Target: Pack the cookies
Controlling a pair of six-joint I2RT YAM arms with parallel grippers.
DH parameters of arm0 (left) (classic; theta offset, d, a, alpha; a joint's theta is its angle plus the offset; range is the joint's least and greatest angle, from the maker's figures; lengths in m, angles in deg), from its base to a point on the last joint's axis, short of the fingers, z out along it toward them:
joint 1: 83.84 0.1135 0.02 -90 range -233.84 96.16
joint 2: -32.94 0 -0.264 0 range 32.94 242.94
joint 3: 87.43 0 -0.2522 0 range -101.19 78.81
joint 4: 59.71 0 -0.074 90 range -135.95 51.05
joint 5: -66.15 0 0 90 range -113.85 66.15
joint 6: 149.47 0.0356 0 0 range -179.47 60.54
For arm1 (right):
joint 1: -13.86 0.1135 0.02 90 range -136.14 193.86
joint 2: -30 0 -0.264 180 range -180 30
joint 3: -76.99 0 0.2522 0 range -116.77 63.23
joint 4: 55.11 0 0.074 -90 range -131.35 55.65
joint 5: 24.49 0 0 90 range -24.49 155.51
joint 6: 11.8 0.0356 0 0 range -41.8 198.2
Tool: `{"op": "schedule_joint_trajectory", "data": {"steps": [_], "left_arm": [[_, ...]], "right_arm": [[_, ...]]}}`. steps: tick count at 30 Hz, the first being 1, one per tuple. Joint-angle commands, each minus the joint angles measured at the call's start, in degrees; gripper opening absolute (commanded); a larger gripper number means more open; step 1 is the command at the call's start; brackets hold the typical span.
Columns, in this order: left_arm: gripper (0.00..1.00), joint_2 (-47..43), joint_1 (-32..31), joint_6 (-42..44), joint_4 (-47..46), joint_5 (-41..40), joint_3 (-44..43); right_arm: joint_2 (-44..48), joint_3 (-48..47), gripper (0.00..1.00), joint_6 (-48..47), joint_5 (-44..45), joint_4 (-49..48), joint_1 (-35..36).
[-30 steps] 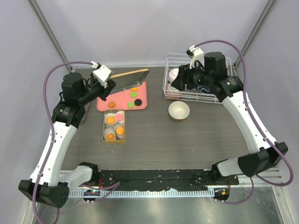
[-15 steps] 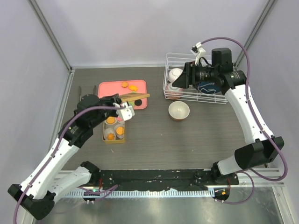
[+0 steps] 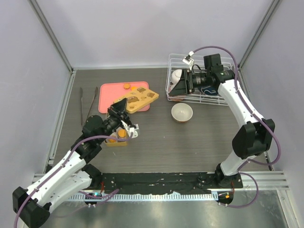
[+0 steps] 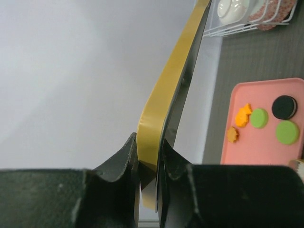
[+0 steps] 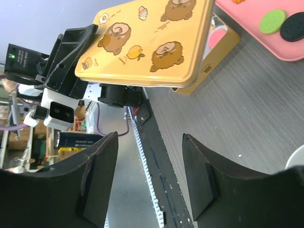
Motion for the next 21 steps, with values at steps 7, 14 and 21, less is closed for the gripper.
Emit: {"op": "schedule_joint_trajectory", "data": {"steps": [7,14,21], "left_arm": [[0.01,-4.6,-0.7,8.1,-20.8,6.1,5.5],[0.01,-7.0,-0.7,10.4,-22.3,8.9,11.4],[0.01,-6.8,-0.8,12.0,-25.2,11.2,13.7]], "right_arm": [[-7.6,-9.0,0.63,4.0,-7.1,-1.5,0.1],[-11.3,-12.3,0.65,8.1,-9.3,-4.1,0.7],[-14.4,-13.7,0.68,9.9,-8.9,-5.2,3.6]]}}
